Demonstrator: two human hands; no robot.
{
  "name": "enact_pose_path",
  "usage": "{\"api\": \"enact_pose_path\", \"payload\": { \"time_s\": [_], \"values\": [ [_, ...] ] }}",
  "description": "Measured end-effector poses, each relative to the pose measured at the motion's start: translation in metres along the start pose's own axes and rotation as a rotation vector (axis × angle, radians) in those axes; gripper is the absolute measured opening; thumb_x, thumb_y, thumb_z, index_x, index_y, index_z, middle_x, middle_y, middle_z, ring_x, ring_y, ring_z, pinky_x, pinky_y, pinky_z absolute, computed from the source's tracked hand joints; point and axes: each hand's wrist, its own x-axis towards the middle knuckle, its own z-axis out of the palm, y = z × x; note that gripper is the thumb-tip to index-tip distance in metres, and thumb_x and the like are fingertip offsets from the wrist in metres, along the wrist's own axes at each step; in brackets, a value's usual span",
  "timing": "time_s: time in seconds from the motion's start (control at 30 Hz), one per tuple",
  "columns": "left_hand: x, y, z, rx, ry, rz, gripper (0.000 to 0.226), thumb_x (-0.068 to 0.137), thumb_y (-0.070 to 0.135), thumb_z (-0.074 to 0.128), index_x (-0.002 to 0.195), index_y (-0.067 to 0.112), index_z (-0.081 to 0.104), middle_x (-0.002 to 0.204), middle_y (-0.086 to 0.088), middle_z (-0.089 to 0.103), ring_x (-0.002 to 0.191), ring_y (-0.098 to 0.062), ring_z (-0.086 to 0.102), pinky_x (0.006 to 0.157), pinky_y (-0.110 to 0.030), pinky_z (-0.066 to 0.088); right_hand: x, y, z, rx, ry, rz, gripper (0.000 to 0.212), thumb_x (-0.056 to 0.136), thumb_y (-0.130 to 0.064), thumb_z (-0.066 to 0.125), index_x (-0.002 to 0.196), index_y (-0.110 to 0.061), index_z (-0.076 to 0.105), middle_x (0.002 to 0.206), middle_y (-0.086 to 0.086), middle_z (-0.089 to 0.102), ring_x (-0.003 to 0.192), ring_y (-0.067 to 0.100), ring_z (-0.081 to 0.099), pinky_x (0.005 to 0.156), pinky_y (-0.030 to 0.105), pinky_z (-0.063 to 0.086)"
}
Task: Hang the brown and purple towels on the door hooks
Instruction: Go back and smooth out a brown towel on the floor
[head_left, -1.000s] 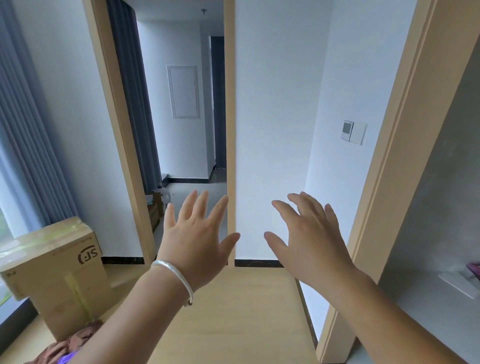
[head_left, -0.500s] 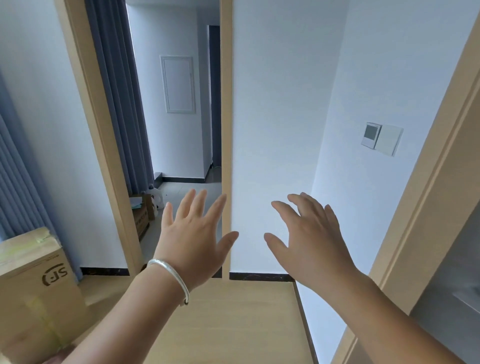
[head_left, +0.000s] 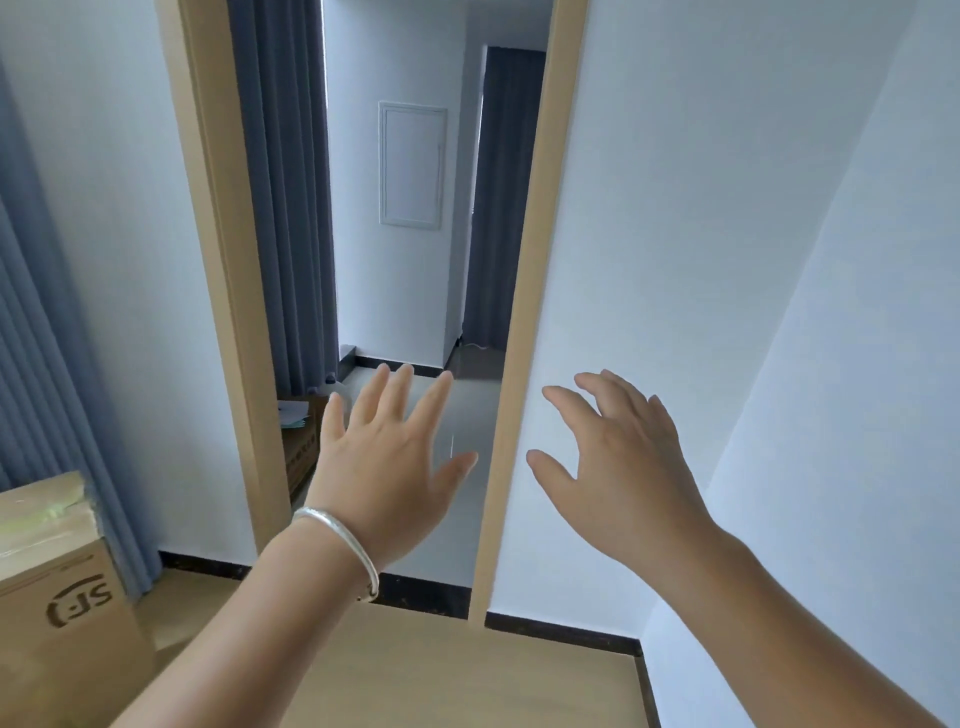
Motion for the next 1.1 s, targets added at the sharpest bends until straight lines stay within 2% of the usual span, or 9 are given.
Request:
{"api": "enact_pose_path", "payload": {
  "time_s": [0.33, 0.57, 0.87, 1.1],
  "values": [
    [0.025, -0.138, 0.040, 0.127, -0.068, -0.364, 0.071, 0.088, 0.069, 0.019, 0.148, 0.038, -0.005, 0.160, 0.003, 0.005, 0.147, -0.021, -0.005, 0.118, -0.054, 0.007, 0.131, -0.097, 0.124, 0.212, -0.123, -0.319, 0.057, 0.090, -0.053, 0.047, 0.142, -0.031, 0.036, 0.152, 0.001, 0.031, 0.143, 0.021, 0.016, 0.115, 0.048, 0.019],
    [0.015, -0.219, 0.048, 0.288, -0.024, -0.779, 0.073, 0.089, 0.068, 0.026, 0.149, 0.040, -0.003, 0.161, 0.003, 0.007, 0.148, -0.019, -0.005, 0.119, -0.051, 0.005, 0.214, -0.189, 0.200, 0.399, -0.205, -0.689, 0.059, 0.090, -0.055, 0.044, 0.143, -0.032, 0.033, 0.151, -0.002, 0.031, 0.144, 0.019, 0.013, 0.116, 0.048, 0.015],
    [-0.015, -0.241, 0.040, 0.473, -0.089, -1.304, 0.076, 0.089, 0.068, 0.031, 0.149, 0.038, -0.004, 0.161, 0.004, 0.003, 0.147, -0.016, -0.005, 0.118, -0.050, 0.007, 0.260, -0.294, 0.249, 0.620, -0.325, -1.147, 0.057, 0.089, -0.055, 0.047, 0.141, -0.036, 0.033, 0.150, -0.004, 0.031, 0.143, 0.018, 0.016, 0.118, 0.050, 0.014],
    [-0.070, -0.260, 0.041, 0.552, -0.191, -1.559, 0.075, 0.089, 0.068, 0.028, 0.150, 0.037, 0.000, 0.160, 0.002, 0.005, 0.147, -0.017, -0.001, 0.118, -0.050, 0.009, 0.234, -0.372, 0.275, 0.678, -0.409, -1.367, 0.057, 0.088, -0.054, 0.047, 0.140, -0.035, 0.035, 0.147, -0.003, 0.032, 0.139, 0.019, 0.021, 0.118, 0.049, 0.012]
  ]
}}
